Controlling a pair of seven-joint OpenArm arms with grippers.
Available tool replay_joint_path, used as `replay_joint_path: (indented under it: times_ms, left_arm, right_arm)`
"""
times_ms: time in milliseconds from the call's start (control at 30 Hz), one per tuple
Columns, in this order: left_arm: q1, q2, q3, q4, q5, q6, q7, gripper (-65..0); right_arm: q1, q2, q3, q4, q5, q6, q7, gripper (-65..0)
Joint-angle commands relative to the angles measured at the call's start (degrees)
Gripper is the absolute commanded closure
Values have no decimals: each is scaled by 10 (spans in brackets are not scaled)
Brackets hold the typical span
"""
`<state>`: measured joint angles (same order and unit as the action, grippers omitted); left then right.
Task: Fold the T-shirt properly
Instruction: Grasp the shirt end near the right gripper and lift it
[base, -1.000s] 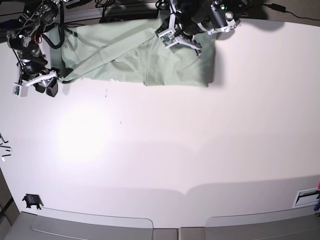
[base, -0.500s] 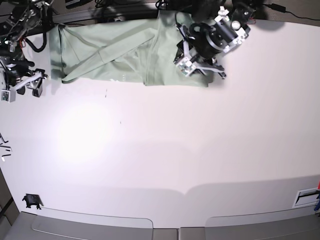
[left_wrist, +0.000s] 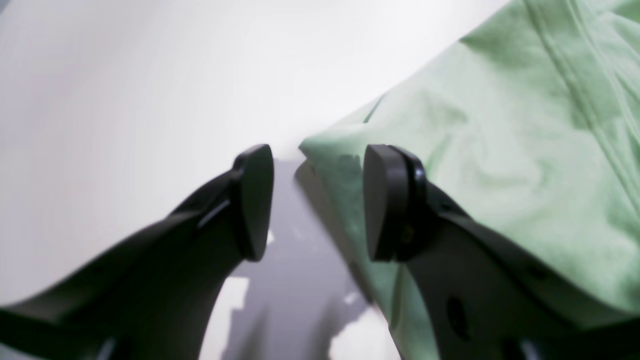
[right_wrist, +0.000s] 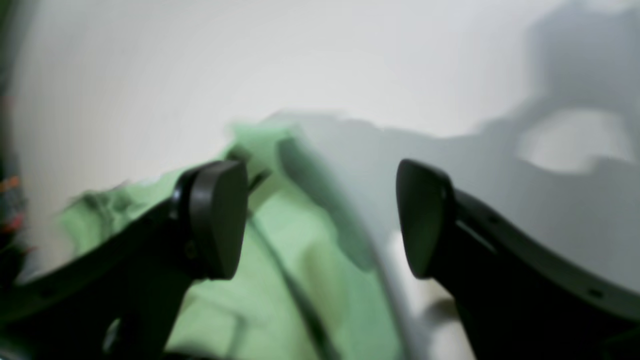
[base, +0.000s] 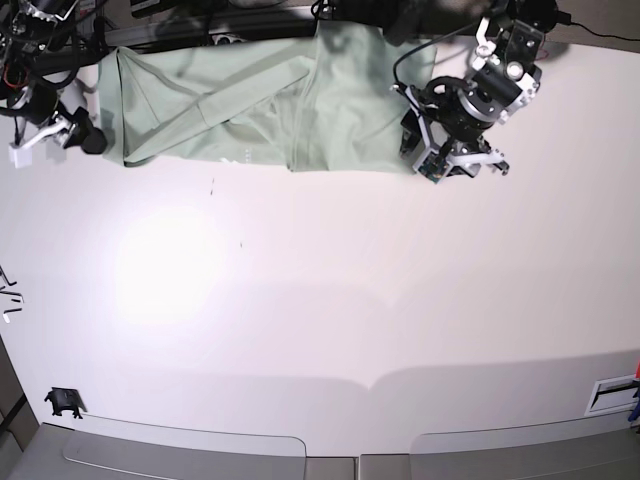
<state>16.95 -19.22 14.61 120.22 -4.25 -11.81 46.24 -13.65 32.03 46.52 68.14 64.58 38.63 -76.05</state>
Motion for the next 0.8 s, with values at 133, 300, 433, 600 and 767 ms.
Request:
replay_joint_path:
  times_ms: [133,300,433,600,767]
  left_arm:
    - [-3,-2,-2,11,-3,2,-20,-273]
    - [-3,-2,-2,11,-3,2,-23,-273]
    - [-3,-2,-2,11,-3,2,-22,-273]
    - [-3,-2,-2,11,-3,2,-22,-273]
    - [-3,-2,-2,11,-3,2,-22,-273]
  right_arm:
    - [3,16,-6,-46,127,14,-39,-437]
    - [3,16,-30,-50,144,14,-39,-437]
    - [3,16,-66,-50,100,14,-39,-437]
    - [3,16,-124,-50,50,14,-39,-437]
    - [3,16,-167,-50,51,14,-39,-437]
